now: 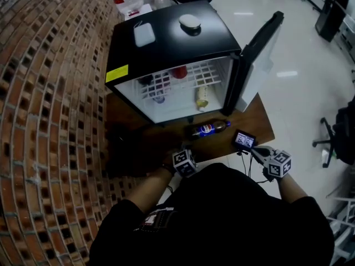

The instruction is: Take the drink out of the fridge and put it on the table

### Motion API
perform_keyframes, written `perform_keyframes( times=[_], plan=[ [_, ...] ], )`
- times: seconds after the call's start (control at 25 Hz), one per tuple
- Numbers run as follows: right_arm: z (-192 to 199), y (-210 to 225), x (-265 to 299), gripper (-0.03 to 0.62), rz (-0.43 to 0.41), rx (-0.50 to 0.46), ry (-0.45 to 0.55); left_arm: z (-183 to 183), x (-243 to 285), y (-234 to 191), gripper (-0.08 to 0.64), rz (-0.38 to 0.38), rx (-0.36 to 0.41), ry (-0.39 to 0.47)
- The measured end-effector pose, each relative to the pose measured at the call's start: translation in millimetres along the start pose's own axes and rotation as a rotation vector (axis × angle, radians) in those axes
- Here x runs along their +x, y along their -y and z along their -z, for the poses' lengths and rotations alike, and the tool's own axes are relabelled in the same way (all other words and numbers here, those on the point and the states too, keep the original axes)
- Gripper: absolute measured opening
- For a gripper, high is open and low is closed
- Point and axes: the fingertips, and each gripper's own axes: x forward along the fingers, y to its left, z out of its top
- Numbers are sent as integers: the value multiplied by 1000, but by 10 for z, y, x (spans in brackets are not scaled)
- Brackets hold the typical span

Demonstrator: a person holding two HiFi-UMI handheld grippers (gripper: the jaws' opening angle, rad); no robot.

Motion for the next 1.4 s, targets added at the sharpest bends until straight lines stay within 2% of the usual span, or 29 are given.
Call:
perform_keyframes(
  times=[0.04, 0.08, 0.12, 0.2, 0.28, 0.36, 0.48, 0.6, 0.68, 0.72, 0.84, 1.04, 1.12, 1.2, 1.32, 1.4],
  plan=[
    [67, -34, -51, 18, 6, 9, -6, -265, 182, -48, 162, -21, 78, 9],
    [99, -63, -145, 18, 18, 21, 5, -510, 394, -99, 236, -30, 149, 5],
    [105, -73, -272, 20, 38, 36, 28, -719, 626, -169, 236, -36, 207, -4],
    [95, -36, -576, 20, 91, 73, 85, -1049, 1068, -384, 258, -52, 262, -26],
    [119, 45, -882, 20, 146, 107, 127, -1194, 1425, -593, 277, -19, 242, -97],
    [137, 129, -1124, 20, 191, 127, 160, -1167, 1650, -722, 323, 32, 244, -190],
    [6, 266, -1322, 20, 235, 116, 216, -1135, 1734, -702, 324, 120, 224, -244],
    [-176, 335, -1301, 20, 240, 91, 244, -1074, 1687, -620, 324, 176, 244, -309],
    [-257, 323, -1238, 20, 230, 81, 251, -885, 1601, -502, 322, 267, 276, -401],
    [-280, 310, -1207, 21, 225, 78, 254, -789, 1582, -467, 324, 299, 265, -432],
    [-318, 293, -1149, 20, 212, 72, 255, -701, 1619, -468, 325, 330, 185, -418],
    [-315, 306, -1158, 20, 218, 78, 254, -681, 1594, -460, 324, 354, 200, -426],
    [-317, 329, -1173, 20, 221, 84, 254, -730, 1457, -392, 321, 387, 195, -354],
    [-343, 370, -1158, 21, 221, 92, 259, -955, 1224, -435, 321, 381, 125, -183],
    [-404, 342, -995, 20, 191, 89, 257, -1245, 675, -646, 321, 322, -16, 168],
    [-481, 291, -842, 20, 158, 73, 252, -1207, 281, -868, 322, 212, -96, 410]
  ],
)
